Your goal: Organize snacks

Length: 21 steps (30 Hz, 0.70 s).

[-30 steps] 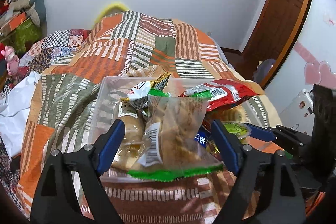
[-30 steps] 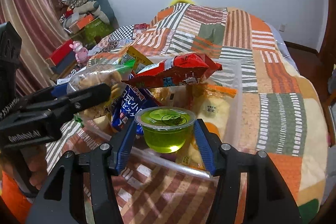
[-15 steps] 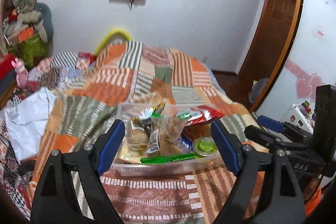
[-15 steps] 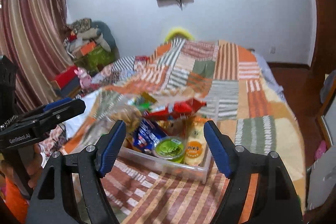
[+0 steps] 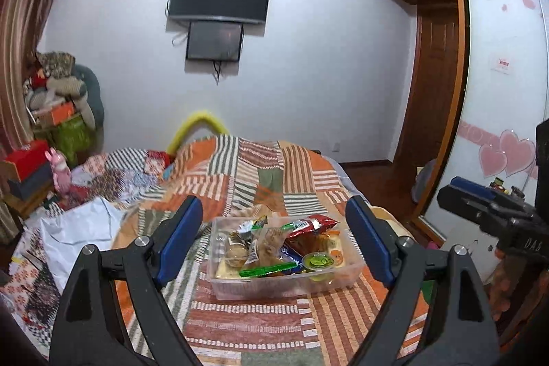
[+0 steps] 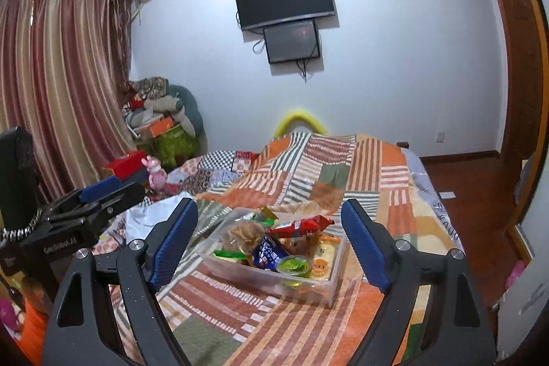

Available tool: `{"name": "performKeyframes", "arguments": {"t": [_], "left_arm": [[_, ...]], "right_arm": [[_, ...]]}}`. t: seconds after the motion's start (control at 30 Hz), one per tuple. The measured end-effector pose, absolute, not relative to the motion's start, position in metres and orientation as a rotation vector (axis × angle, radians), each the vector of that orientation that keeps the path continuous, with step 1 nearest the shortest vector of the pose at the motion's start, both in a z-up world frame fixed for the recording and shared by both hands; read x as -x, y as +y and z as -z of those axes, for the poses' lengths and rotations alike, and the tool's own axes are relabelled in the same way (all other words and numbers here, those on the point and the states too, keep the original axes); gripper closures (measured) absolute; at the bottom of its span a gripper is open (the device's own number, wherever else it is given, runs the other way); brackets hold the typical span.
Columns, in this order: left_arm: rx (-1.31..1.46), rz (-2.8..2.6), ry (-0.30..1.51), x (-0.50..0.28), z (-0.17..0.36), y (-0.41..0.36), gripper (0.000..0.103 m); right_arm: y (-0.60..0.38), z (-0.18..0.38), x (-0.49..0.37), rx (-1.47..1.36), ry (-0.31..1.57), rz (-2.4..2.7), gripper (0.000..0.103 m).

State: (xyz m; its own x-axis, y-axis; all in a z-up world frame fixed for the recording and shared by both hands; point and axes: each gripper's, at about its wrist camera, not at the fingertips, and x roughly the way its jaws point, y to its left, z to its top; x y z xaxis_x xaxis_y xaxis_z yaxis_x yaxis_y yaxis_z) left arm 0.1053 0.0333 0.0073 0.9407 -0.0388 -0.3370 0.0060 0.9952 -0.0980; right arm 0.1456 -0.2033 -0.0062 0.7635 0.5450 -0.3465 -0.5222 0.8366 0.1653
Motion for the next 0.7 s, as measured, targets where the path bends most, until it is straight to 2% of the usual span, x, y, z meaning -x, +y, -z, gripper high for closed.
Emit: {"name": "performKeyframes", "arguments": {"t": [0.07,0.17,0.7], "left_arm": [[0.08,0.015,0.331,-0.097,-0.009,0.029,0.009],[0.08,0.024,0.321,-0.089,-0.011,0.026,0.008],[0.088,0.028,0.324,-0.077,-0.006,0.022,0.007]], "right_arm": [[-0.205,0.005,-0.143,-0.069,0.388,-0.572,0.01],[-0.204,0.005,-0.139,-0.068,0.373,-0.549,0.003],[-0.204,0.011,-0.124,-0.032,0.368,-0.483,0.001]]}}
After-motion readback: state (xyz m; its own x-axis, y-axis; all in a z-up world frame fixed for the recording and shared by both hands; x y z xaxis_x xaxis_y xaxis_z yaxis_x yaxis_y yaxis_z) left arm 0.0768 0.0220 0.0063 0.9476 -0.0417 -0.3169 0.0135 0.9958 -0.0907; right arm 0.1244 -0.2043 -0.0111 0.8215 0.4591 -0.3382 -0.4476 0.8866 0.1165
